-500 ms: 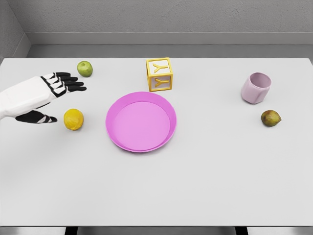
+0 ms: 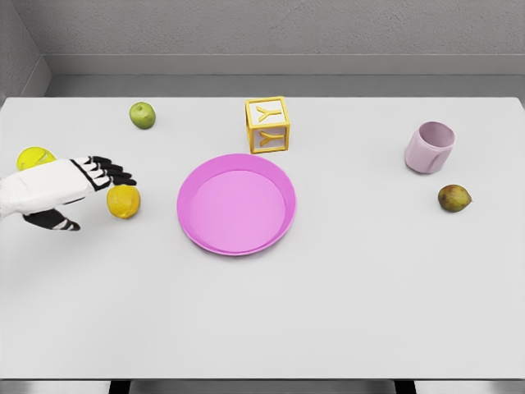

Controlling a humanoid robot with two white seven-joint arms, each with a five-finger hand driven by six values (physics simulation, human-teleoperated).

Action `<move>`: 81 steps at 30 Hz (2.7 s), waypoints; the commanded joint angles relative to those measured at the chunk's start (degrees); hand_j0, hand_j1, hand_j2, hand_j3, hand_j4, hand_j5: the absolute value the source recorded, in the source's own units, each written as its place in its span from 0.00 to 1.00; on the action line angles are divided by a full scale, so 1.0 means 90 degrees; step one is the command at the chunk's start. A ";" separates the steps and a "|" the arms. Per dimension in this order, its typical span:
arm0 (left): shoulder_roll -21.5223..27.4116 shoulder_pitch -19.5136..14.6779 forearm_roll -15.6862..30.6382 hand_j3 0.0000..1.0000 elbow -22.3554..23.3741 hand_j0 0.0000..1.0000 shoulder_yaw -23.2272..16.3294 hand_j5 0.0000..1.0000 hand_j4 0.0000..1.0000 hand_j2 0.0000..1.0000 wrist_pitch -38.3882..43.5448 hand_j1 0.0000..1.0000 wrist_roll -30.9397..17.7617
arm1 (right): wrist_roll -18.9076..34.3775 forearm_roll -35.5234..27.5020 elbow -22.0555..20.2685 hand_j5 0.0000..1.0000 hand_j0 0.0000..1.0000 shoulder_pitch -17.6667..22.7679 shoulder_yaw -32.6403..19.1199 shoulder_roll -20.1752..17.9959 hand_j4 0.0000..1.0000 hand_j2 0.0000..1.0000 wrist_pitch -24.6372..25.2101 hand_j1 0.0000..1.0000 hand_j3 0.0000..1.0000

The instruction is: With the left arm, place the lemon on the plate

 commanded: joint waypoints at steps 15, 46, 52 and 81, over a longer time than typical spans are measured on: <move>-0.1204 -0.0723 -0.1029 1.00 0.0819 1.00 -0.0062 1.00 1.00 1.00 0.0010 1.00 -0.0564 | 0.0001 -0.0001 0.0001 1.00 1.00 0.0000 0.0000 0.0001 1.00 1.00 0.0000 1.00 1.00; -0.1565 -0.0801 -0.1957 0.55 0.1053 0.55 -0.0277 0.55 0.55 0.55 0.0010 0.55 -0.0848 | 0.0001 -0.0001 0.0001 1.00 1.00 0.0000 0.0000 0.0001 1.00 1.00 0.0000 1.00 1.00; -0.1556 -0.0791 -0.1898 0.48 0.1043 0.48 -0.0286 0.48 0.48 0.48 0.0010 0.48 -0.0848 | 0.0001 -0.0001 0.0001 1.00 1.00 0.0000 0.0000 0.0001 1.00 1.00 0.0000 1.00 1.00; -0.2473 -0.1680 -0.0746 0.44 0.0526 0.44 -0.0716 0.44 0.44 0.44 0.0010 0.44 -0.0906 | 0.0001 -0.0001 0.0001 1.00 1.00 0.0000 0.0000 0.0001 1.00 1.00 0.0000 1.00 1.00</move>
